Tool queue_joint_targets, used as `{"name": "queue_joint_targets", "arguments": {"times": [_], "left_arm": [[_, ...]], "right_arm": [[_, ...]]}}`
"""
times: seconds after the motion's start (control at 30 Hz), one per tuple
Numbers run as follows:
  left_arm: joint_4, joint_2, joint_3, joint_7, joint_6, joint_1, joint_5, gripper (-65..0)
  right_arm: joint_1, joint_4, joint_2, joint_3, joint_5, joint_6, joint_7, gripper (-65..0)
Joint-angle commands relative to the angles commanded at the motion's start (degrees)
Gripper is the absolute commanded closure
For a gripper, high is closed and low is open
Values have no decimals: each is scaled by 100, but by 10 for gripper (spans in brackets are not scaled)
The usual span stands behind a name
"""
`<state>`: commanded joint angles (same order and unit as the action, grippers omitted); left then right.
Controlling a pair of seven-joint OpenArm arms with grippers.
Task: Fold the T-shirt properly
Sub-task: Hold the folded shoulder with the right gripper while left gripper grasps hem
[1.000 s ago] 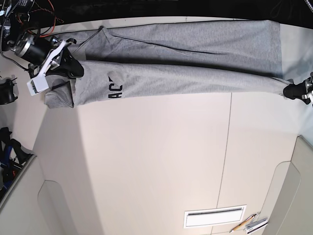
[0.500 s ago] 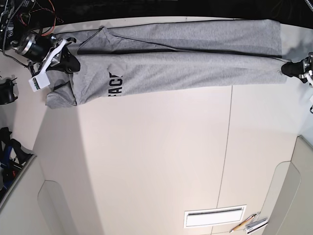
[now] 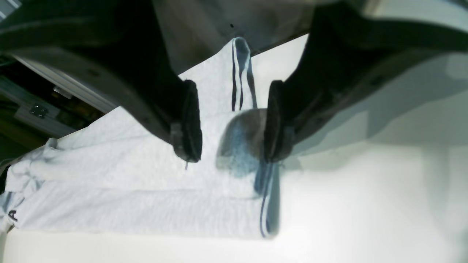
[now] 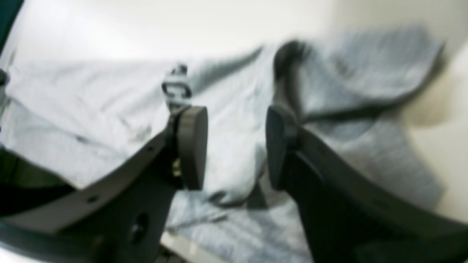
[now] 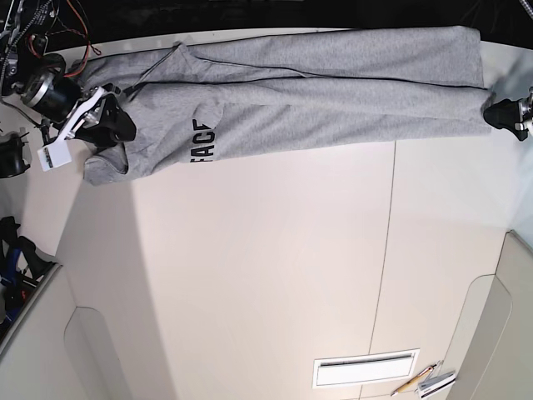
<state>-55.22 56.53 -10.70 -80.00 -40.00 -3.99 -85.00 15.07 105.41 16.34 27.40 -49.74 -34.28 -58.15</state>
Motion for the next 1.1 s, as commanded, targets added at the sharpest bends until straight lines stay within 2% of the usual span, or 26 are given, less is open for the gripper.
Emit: {"name": "queue_joint_targets", "arguments": {"times": [0.1,0.13,0.17,0.23,0.27,0.37,0.6,1.1], "left_arm": [[0,0,-433,0,0,0,0,-315],[0,0,-656,0,0,-2,0,-315],[0,0,-901,0,0,-2,0,-316],[7,-50,-1401,0,0,-22,0,-317],[7,-92,-1633,0,0,-118,0,-328],[7,-304,-2046,0,0,-612,0,-440],[7,-916,-2083,0,0,-1327,0,-443],[-175,-925,-2076,0,0,-1812,0,-443]], "right_arm": [[-155,2,-2,-2,-46,0,-17,-256],[-155,2,-2,-2,-39,0,-17,-230],[-153,2,-2,-2,-35,0,-20,-176],[-151,2,-2,-2,-17,0,-37,0],[-146,2,-4,-2,-17,-2,-35,0],[-122,-55,-26,-22,0,-24,-33,0],[-125,-699,-15,-323,214,-24,11,0],[-140,-852,-15,-328,168,-22,98,0]]}}
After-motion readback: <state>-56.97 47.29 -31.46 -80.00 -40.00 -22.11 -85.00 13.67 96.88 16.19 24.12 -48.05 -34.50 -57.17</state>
